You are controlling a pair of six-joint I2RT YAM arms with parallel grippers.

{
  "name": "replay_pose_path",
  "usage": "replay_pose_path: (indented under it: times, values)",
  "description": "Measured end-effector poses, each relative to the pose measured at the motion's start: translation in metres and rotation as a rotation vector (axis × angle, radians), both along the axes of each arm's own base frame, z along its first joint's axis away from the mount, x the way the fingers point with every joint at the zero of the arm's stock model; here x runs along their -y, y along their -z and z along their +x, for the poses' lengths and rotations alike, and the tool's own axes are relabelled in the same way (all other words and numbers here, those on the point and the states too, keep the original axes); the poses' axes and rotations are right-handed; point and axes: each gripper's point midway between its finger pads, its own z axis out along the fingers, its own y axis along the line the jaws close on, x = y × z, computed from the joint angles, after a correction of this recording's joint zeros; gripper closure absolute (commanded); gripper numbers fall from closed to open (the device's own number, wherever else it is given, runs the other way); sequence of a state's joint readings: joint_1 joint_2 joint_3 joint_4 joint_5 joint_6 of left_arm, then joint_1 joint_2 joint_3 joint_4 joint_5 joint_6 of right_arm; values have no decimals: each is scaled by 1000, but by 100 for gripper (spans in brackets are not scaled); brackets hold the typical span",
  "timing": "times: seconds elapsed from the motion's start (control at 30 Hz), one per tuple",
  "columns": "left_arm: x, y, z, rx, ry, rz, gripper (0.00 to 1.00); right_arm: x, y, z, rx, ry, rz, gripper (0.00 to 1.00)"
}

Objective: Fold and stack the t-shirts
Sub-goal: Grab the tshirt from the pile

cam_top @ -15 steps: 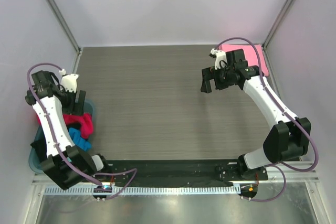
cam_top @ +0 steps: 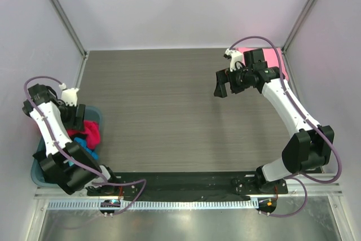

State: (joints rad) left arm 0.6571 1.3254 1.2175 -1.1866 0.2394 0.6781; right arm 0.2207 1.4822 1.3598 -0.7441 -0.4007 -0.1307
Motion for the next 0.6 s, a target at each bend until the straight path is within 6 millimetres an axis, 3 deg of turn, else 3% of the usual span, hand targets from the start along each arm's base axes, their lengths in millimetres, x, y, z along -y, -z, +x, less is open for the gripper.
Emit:
replay_pose_path:
  times: [0.03,0.07,0.13,0.17,0.2,0.33,0.43,0.6]
  values:
    - [-2,1,0,-2,0,0,42,-1,0,-1,-1,-4,5,0]
    - [-3,2,0,-3,-1,-1,56,-2,-1,-1,-2,-8,9,0]
    - [-4,4,0,-10,-4,-14,74,-3,0,-1,-4,-16,14,0]
    - [-4,5,1,-12,-2,-25,91,-4,0,-1,-6,-18,15,0]
    - [-3,5,4,-11,-2,-40,99,-4,1,-1,-6,-20,15,0]
    - [3,-14,18,39,16,-95,100,-3,1,-1,1,-29,7,0]
    - [9,-63,41,186,54,-110,100,1,1,2,22,-24,-16,0]
    - [32,-177,76,540,173,-65,100,17,-20,13,152,50,-71,0]
